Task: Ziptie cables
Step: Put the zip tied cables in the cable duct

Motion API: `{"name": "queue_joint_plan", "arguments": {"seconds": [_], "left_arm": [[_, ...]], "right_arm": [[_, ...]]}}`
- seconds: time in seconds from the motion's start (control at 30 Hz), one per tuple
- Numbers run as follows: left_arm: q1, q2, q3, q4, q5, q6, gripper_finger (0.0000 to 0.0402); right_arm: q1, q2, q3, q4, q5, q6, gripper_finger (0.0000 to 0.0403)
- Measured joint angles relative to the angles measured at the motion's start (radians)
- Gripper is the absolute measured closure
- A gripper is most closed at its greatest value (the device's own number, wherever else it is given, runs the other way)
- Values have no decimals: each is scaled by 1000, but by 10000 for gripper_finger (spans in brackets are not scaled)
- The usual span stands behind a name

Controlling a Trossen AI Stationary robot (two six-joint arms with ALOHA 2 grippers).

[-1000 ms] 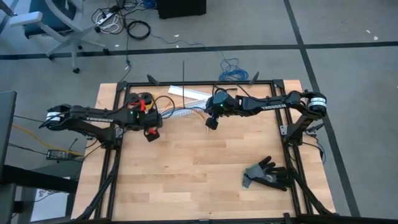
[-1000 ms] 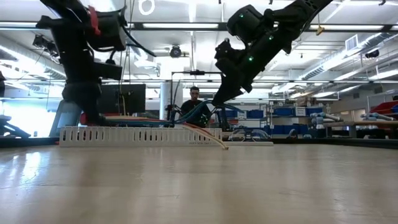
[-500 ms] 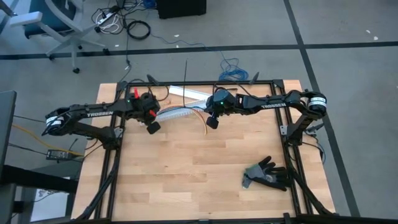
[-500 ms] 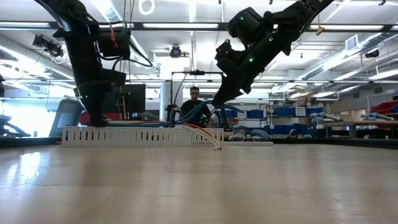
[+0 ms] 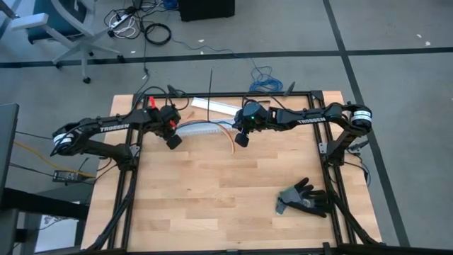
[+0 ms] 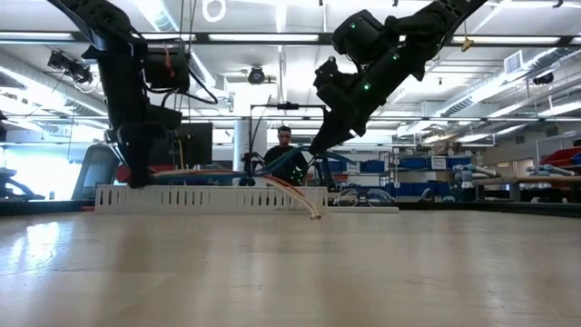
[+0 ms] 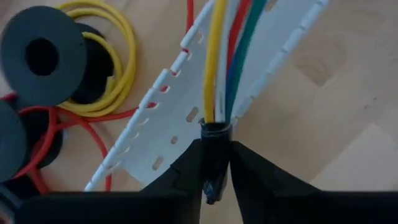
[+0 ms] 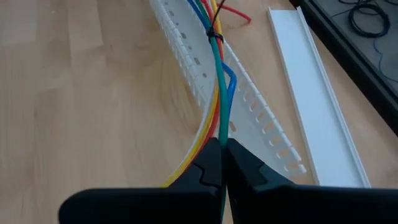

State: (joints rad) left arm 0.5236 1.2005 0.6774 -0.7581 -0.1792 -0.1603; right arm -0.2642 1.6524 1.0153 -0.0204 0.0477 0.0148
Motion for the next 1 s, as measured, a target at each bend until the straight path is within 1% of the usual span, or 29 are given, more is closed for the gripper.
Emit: {"name": "queue_joint_plan", "arguments": {"seconds": [0.13, 0.33, 0.43, 0.57, 0.8, 0.93, 1.0], "left_arm": [[0, 1, 16, 0, -85, 0, 301], [0, 0, 38, 1, -126, 11, 296], [0, 0, 36, -6, -167, 24, 295], [0, 0, 35, -38, -169, 24, 295], [0, -1, 35, -39, -167, 25, 292], [0, -1, 35, -41, -162, 23, 285], [0, -1, 35, -43, -139, 20, 276]], "right_arm": [[0, 0, 0, 0, -13, 0, 400], [0, 0, 0, 0, -17, 0, 400], [0, 0, 0, 0, -17, 0, 400], [0, 0, 0, 1, -18, -1, 400], [0, 0, 0, 1, -18, -9, 400], [0, 0, 0, 0, -18, -9, 400], [0, 0, 0, 0, -18, -10, 400]]}}
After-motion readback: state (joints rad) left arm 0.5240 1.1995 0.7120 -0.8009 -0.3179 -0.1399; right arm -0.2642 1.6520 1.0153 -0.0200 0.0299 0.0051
